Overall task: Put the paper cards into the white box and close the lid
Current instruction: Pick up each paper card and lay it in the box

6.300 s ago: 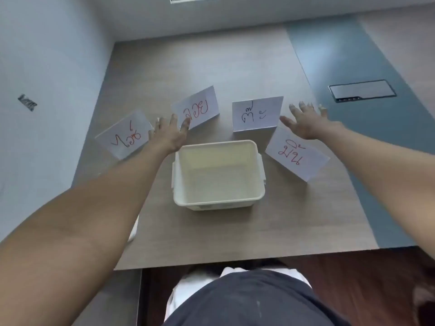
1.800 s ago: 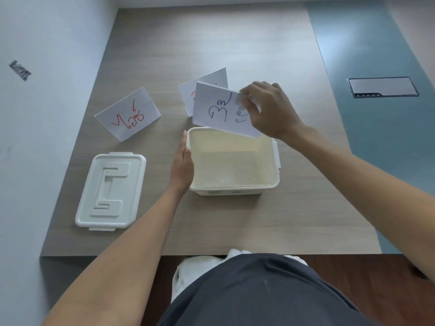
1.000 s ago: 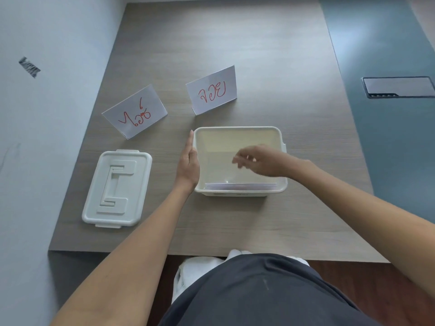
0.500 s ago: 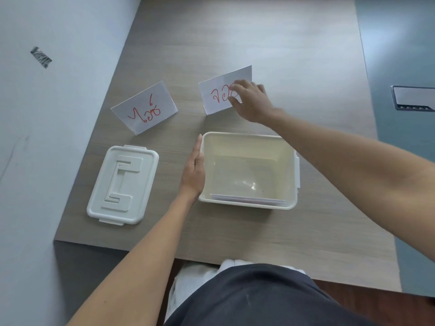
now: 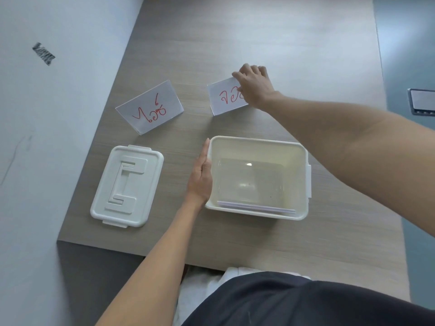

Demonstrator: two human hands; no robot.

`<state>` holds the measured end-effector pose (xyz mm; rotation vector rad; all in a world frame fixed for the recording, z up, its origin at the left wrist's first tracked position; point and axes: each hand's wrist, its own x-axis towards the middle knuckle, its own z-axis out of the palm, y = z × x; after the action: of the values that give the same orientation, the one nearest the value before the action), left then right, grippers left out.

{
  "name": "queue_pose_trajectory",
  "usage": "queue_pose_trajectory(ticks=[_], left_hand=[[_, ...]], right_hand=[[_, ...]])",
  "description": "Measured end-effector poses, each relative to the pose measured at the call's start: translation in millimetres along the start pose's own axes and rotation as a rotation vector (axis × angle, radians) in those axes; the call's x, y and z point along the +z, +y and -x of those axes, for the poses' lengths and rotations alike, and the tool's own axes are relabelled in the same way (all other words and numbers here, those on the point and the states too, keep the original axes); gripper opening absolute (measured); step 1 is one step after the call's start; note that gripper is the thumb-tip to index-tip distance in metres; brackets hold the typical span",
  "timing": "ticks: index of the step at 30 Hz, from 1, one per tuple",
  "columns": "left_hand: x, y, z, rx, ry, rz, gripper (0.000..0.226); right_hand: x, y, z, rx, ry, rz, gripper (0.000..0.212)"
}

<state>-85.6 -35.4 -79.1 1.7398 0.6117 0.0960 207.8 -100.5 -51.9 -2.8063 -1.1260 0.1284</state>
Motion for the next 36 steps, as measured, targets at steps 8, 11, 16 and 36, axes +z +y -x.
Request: queue_pose_trajectory(ticks=[8,11,16,36], left_hand=[[1.0,-2.6,-2.0,0.022,0.000,0.009,0.050],[0.9,-3.0,-2.5,0.024,0.008,0.007,0.049],[1.6,-5.6,-3.0,0.040,0.012,0.000,0.048],[-2.9,5.6,5.9,0.050,-0.018,-0.018,0.052]], right_hand=[[-8.4,9.9,29.9,-0.053,-0.001,-0.009,0.017],[-22.1,12.7,49.8,-0.037,0.053,-0.070,0.018],[-57.5,4.5,85.2,-0.092,0.159,-0.075,0.029],[-52.6,-58.4,263.1,-0.194,0.303,-0.247,0.017]])
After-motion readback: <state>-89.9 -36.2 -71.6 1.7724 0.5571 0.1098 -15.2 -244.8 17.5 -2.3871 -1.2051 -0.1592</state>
